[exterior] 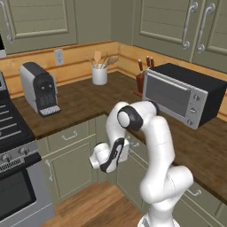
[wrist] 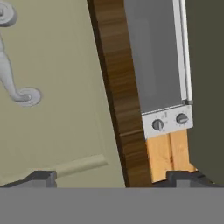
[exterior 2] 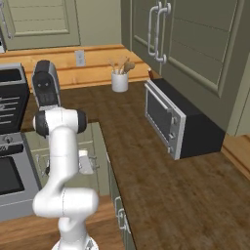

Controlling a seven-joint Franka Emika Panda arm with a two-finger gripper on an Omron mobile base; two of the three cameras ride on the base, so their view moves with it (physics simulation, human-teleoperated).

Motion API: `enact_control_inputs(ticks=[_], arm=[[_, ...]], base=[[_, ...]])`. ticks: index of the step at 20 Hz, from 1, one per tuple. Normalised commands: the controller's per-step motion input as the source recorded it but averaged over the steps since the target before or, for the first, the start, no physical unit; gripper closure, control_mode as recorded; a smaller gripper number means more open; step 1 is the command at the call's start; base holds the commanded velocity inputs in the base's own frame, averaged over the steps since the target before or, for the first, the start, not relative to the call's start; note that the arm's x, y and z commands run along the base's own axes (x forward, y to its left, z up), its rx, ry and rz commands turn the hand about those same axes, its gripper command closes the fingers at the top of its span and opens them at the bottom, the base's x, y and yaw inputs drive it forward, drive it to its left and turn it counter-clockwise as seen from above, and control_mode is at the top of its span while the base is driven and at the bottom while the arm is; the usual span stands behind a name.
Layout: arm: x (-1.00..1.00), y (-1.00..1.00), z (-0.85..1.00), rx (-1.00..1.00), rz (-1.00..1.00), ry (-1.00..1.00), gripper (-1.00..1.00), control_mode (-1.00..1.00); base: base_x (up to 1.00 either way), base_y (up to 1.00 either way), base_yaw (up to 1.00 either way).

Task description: Take a straw from the drawer in front and place it inside the glass cup on the dining counter.

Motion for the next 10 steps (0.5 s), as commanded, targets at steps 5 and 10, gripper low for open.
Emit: enact_control_inputs(ticks=[5,10], arm=[[0.31,-0.10,-0.14,0.00,0.00,0.00,-1.00,-1.00],[0.38,-0.11,-0.16,0.00,0.00,0.00,-1.00,-1.00]], base=[[0.00,0.00,0.00],[0.00,0.00,0.00]])
